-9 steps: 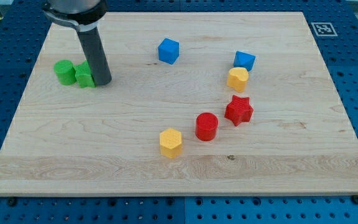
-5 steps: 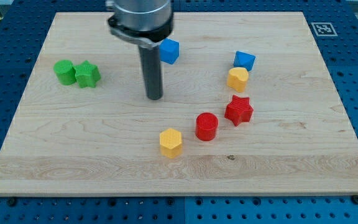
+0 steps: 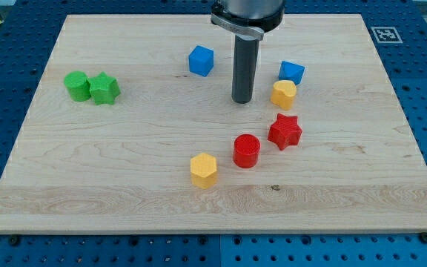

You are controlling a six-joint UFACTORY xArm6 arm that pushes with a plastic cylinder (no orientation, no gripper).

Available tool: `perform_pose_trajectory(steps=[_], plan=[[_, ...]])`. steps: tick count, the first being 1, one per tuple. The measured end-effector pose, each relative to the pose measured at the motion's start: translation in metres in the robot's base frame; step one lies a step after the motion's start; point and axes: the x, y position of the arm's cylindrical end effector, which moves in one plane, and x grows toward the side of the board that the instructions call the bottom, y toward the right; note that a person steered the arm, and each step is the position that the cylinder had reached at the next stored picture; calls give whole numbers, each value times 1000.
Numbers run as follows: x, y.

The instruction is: Move the yellow heart top right to the blue triangle

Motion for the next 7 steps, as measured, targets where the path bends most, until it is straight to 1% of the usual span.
perform_pose_trajectory(steps=[1,2,4,7], plan=[[-13,1],[-13,11],[18,57],[16,82]])
